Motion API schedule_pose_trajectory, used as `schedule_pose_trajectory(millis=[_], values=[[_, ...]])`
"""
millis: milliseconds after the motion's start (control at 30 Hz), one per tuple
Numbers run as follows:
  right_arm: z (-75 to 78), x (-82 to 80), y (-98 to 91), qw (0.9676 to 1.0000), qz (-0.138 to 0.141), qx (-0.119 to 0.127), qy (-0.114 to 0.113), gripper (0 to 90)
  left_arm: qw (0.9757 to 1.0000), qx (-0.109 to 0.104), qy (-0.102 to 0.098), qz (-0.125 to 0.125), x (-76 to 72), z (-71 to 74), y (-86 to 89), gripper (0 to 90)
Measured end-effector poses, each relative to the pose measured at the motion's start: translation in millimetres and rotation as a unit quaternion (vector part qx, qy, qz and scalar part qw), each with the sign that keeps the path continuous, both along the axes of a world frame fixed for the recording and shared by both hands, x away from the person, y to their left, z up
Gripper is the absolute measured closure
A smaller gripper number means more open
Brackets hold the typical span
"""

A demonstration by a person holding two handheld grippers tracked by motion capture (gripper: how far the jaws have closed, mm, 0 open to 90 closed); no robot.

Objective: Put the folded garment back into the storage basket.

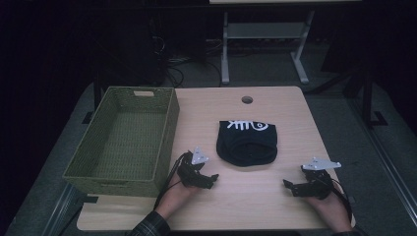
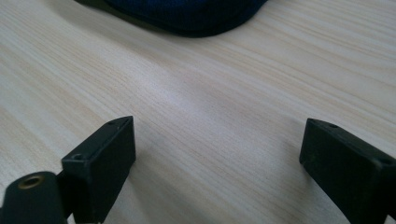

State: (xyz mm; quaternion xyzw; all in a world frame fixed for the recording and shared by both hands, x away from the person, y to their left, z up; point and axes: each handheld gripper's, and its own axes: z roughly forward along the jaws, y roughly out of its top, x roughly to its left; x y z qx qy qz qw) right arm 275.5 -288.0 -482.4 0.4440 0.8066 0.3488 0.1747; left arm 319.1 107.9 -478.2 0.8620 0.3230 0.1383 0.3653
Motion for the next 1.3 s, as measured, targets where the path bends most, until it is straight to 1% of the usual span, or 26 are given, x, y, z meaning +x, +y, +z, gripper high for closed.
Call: schedule_pose_trajectory(millis=[133,200,267,300,333,367,400,433,467,500,533,567,600,633,700,733,767,800,933,967,1000,1033,1133,1200,1233,1300], values=[[0.5,0.0,0.3,1.0000,0.006,0.002,-0.003,14.7,1.0000,0.003,-0.002,-0.003,0.1,0.3,0.7,12.3],[2.1,1.2,0.4,0.9999,0.013,0.000,-0.001,19.5,1.0000,0.003,-0.002,-0.003,0.2,0.3,0.7,12.3],[4.8,3.1,0.5,0.9999,0.015,0.004,0.002,24.4,1.0000,0.003,-0.002,-0.003,0.2,0.3,0.6,12.2],[4.8,3.1,0.5,0.9999,0.015,0.004,0.002,24.4,1.0000,0.003,-0.002,-0.003,0.2,0.3,0.6,12.2],[7.4,7.5,0.1,0.9997,0.018,0.015,0.009,31.1,1.0000,0.003,-0.002,-0.003,0.2,0.3,0.6,12.2],[9.3,9.8,0.0,0.9995,0.021,0.018,0.015,35.0,1.0000,0.003,-0.002,-0.003,0.2,0.2,0.5,12.2],[9.3,9.8,0.0,0.9995,0.021,0.018,0.015,35.0,1.0000,0.003,-0.002,-0.003,0.2,0.2,0.5,12.2],[11.3,11.7,0.3,0.9994,0.023,0.020,0.015,38.3,1.0000,0.003,-0.002,-0.003,0.2,0.2,0.5,12.2],[15.9,14.2,0.3,0.9994,0.025,0.022,0.010,46.2,1.0000,0.003,-0.002,-0.003,0.1,0.2,0.5,12.2],[15.9,14.2,0.3,0.9994,0.025,0.022,0.010,46.2,1.0000,0.003,-0.002,-0.003,0.0,0.2,0.5,12.2],[20.3,16.0,0.0,0.9992,0.030,0.026,0.009,52.9,1.0000,0.002,-0.002,-0.004,-0.2,0.2,0.6,12.2],[20.3,16.0,0.0,0.9992,0.030,0.026,0.009,52.9,1.0000,0.002,-0.002,-0.004,-0.2,0.2,0.6,12.2],[23.9,18.1,1.0,0.9989,0.036,0.030,0.003,59.4,1.0000,0.002,-0.002,-0.005,-0.2,0.2,0.6,12.2],[23.9,18.1,1.0,0.9989,0.036,0.030,0.003,59.4,1.0000,0.002,-0.002,-0.005,-0.2,0.2,0.6,12.2],[28.2,20.9,1.8,0.9985,0.041,0.036,0.005,65.5,1.0000,0.002,-0.002,-0.005,-0.2,0.2,0.6,12.1],[32.7,24.6,3.2,0.9982,0.048,0.036,0.001,70.8,1.0000,0.004,-0.001,-0.006,-0.2,0.5,0.7,12.1],[32.7,24.6,3.2,0.9982,0.048,0.036,0.001,70.8,1.0000,0.004,-0.001,-0.006,-0.2,0.5,0.7,12.1],[36.7,28.5,4.2,0.9978,0.051,0.042,-0.001,75.8,1.0000,0.003,-0.001,-0.006,-0.3,0.4,0.7,12.1],[42.9,34.7,6.2,0.9972,0.056,0.049,0.002,82.1,1.0000,0.004,-0.001,-0.008,-0.3,0.5,0.7,12.1],[46.5,38.5,6.7,0.9967,0.059,0.055,-0.009,86.7,1.0000,0.003,-0.001,-0.008,-0.4,0.4,0.6,12.1],[48.0,41.0,7.2,0.9967,0.059,0.055,-0.007,88.9,1.0000,0.003,-0.001,-0.008,-0.4,0.5,0.6,12.1],[49.6,42.9,8.2,0.9969,0.057,0.055,-0.003,89.9,1.0000,0.003,-0.001,-0.008,-0.4,0.4,0.6,12.1],[54.0,49.5,10.7,0.9966,0.058,0.057,-0.016,90.0,1.0000,0.003,-0.001,-0.009,-0.4,0.4,0.6,12.1],[54.9,52.1,12.2,0.9965,0.059,0.058,-0.012,90.0,1.0000,0.003,-0.001,-0.009,-0.4,0.4,0.7,12.0],[57.3,57.1,14.4,0.9965,0.059,0.058,-0.009,90.0,1.0000,0.002,-0.001,-0.009,-0.6,0.3,0.6,12.1],[58.8,59.8,14.9,0.9966,0.060,0.055,-0.011,90.0,1.0000,0.000,-0.002,-0.008,-0.8,0.0,0.4,12.1]])
